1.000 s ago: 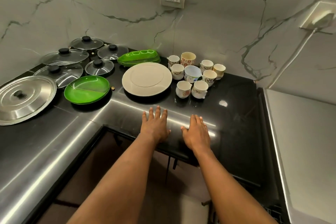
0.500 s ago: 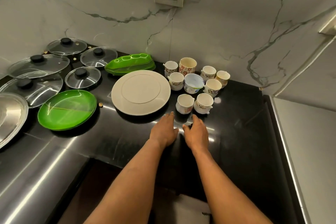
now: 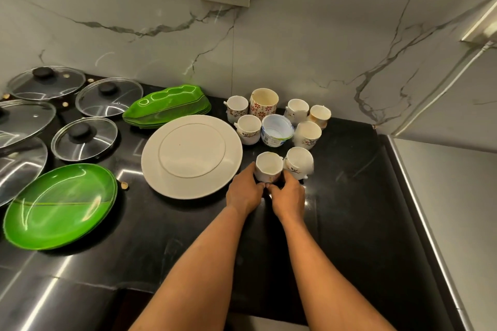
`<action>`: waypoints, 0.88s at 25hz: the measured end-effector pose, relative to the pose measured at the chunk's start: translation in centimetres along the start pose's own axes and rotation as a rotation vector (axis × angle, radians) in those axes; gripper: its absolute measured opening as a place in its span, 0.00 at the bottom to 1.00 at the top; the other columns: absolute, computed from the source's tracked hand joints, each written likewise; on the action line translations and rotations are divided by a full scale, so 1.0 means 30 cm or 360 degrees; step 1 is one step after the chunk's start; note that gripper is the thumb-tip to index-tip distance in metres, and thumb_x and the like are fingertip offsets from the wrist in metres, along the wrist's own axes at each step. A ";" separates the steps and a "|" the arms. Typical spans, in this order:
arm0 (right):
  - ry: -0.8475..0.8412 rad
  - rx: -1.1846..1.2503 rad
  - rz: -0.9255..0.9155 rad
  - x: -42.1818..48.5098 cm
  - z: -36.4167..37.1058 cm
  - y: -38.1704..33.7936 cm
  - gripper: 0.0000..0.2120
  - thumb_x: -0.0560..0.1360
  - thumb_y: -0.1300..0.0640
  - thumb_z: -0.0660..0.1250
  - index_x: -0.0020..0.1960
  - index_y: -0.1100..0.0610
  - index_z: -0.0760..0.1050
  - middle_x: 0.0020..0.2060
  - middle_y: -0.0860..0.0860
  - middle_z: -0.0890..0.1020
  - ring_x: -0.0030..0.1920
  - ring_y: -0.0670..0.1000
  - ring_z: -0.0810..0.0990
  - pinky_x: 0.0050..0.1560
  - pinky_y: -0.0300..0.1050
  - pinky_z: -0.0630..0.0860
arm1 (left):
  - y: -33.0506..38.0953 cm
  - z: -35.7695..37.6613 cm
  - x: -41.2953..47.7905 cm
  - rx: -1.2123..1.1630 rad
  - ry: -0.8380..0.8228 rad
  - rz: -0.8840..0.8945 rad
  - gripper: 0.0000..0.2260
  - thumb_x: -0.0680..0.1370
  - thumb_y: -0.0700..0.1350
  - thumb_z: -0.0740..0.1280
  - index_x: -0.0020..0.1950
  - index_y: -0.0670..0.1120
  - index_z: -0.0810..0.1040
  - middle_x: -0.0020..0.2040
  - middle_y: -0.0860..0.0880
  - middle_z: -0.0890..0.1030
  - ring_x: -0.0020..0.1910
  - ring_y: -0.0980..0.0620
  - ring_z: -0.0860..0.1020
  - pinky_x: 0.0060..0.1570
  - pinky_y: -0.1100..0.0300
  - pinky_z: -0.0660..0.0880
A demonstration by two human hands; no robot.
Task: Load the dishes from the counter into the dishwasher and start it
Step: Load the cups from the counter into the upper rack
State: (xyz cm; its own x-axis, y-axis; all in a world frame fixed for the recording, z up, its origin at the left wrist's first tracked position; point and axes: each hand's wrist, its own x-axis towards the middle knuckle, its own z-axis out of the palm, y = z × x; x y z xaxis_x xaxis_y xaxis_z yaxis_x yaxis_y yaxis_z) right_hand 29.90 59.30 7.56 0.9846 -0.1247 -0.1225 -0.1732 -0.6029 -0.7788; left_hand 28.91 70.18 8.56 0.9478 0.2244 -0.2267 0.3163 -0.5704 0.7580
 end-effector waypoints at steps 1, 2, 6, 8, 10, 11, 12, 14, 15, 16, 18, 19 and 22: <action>-0.0008 0.0019 -0.0007 0.004 0.001 0.004 0.17 0.71 0.58 0.73 0.60 0.53 0.78 0.53 0.51 0.83 0.55 0.54 0.80 0.52 0.46 0.74 | 0.001 -0.001 0.005 -0.0019 0.0015 -0.0005 0.20 0.74 0.43 0.68 0.66 0.52 0.75 0.61 0.51 0.81 0.61 0.48 0.78 0.59 0.52 0.74; -0.0014 0.0026 -0.0011 0.007 0.000 0.008 0.18 0.71 0.58 0.73 0.60 0.53 0.78 0.53 0.50 0.83 0.55 0.54 0.80 0.52 0.46 0.74 | 0.000 -0.002 0.010 -0.0029 0.0026 -0.0010 0.20 0.74 0.43 0.68 0.66 0.52 0.75 0.61 0.51 0.81 0.61 0.48 0.78 0.59 0.53 0.74; -0.0032 0.0037 -0.0030 -0.010 -0.018 0.025 0.17 0.70 0.58 0.74 0.59 0.54 0.79 0.53 0.51 0.84 0.55 0.53 0.80 0.50 0.43 0.73 | -0.016 0.004 -0.011 0.0010 0.0035 -0.0032 0.19 0.75 0.45 0.69 0.65 0.53 0.76 0.60 0.51 0.82 0.60 0.47 0.78 0.59 0.51 0.75; -0.0036 0.0048 -0.0057 -0.039 -0.039 0.036 0.19 0.70 0.58 0.74 0.61 0.53 0.79 0.53 0.50 0.83 0.55 0.52 0.80 0.51 0.42 0.72 | -0.020 0.013 -0.046 0.0008 0.0052 -0.0040 0.19 0.74 0.46 0.70 0.65 0.53 0.76 0.60 0.50 0.82 0.60 0.47 0.79 0.59 0.50 0.75; -0.0049 0.0065 -0.0095 -0.073 -0.068 0.054 0.20 0.70 0.58 0.74 0.61 0.52 0.79 0.54 0.50 0.83 0.56 0.51 0.79 0.51 0.42 0.72 | -0.017 0.021 -0.093 0.0027 0.0075 -0.0052 0.20 0.74 0.46 0.71 0.67 0.53 0.76 0.61 0.50 0.82 0.61 0.47 0.78 0.59 0.51 0.75; -0.0060 0.0073 -0.0115 -0.092 -0.081 0.068 0.20 0.69 0.57 0.74 0.61 0.51 0.79 0.54 0.49 0.83 0.55 0.51 0.80 0.50 0.41 0.72 | -0.017 0.025 -0.124 0.0037 0.0087 -0.0046 0.21 0.75 0.46 0.71 0.67 0.52 0.76 0.62 0.50 0.81 0.62 0.48 0.78 0.59 0.52 0.74; -0.0076 0.0066 -0.0130 -0.110 -0.094 0.081 0.20 0.69 0.57 0.75 0.60 0.51 0.79 0.54 0.49 0.83 0.55 0.51 0.80 0.49 0.41 0.71 | -0.017 0.029 -0.155 0.0033 0.0098 -0.0039 0.21 0.75 0.46 0.71 0.68 0.52 0.75 0.62 0.50 0.81 0.62 0.48 0.78 0.60 0.52 0.74; -0.0105 0.0061 -0.0161 -0.158 -0.121 0.110 0.20 0.69 0.55 0.75 0.60 0.50 0.79 0.54 0.48 0.83 0.55 0.50 0.80 0.49 0.42 0.72 | -0.014 0.037 -0.234 -0.0010 0.0128 -0.0039 0.22 0.75 0.46 0.72 0.68 0.52 0.76 0.62 0.51 0.81 0.63 0.49 0.78 0.61 0.51 0.74; -0.0113 0.0076 -0.0184 -0.189 -0.140 0.124 0.20 0.68 0.55 0.76 0.59 0.50 0.79 0.53 0.47 0.83 0.55 0.49 0.80 0.49 0.42 0.73 | -0.010 0.044 -0.277 -0.0035 0.0151 -0.0038 0.21 0.74 0.46 0.72 0.67 0.52 0.76 0.62 0.51 0.81 0.63 0.50 0.78 0.61 0.51 0.74; -0.0119 0.0086 -0.0207 -0.221 -0.158 0.138 0.20 0.68 0.54 0.76 0.59 0.49 0.79 0.53 0.46 0.83 0.54 0.49 0.80 0.50 0.43 0.74 | -0.005 0.055 -0.322 -0.0054 0.0181 -0.0043 0.21 0.74 0.46 0.73 0.67 0.52 0.77 0.62 0.51 0.81 0.62 0.50 0.78 0.60 0.52 0.74; -0.0140 0.0129 -0.0252 -0.277 -0.192 0.172 0.18 0.68 0.55 0.76 0.57 0.51 0.80 0.52 0.47 0.84 0.53 0.49 0.80 0.50 0.44 0.75 | 0.005 0.078 -0.411 -0.0057 0.0258 -0.0073 0.21 0.73 0.48 0.73 0.66 0.53 0.77 0.61 0.52 0.81 0.62 0.50 0.78 0.61 0.51 0.75; -0.0151 0.0164 -0.0269 -0.305 -0.205 0.192 0.18 0.68 0.56 0.76 0.56 0.51 0.80 0.52 0.48 0.84 0.53 0.49 0.80 0.51 0.45 0.75 | 0.007 0.089 -0.453 -0.0041 0.0285 -0.0088 0.22 0.73 0.48 0.73 0.67 0.53 0.77 0.61 0.53 0.81 0.62 0.51 0.78 0.61 0.50 0.75; -0.0182 0.0174 -0.0306 -0.388 -0.240 0.236 0.19 0.68 0.55 0.76 0.58 0.51 0.79 0.53 0.47 0.84 0.55 0.49 0.80 0.54 0.48 0.77 | 0.004 0.120 -0.559 -0.0002 0.0342 -0.0116 0.22 0.73 0.49 0.74 0.66 0.55 0.76 0.61 0.53 0.81 0.62 0.50 0.78 0.61 0.47 0.75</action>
State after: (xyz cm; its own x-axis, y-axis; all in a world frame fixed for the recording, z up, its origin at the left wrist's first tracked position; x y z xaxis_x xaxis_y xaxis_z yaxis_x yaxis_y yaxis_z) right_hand 17.04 50.81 7.90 0.9965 0.0782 -0.0295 0.0153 -0.5174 -0.8556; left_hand 13.20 63.51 10.25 0.8919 0.4282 -0.1453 0.3834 -0.5458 0.7451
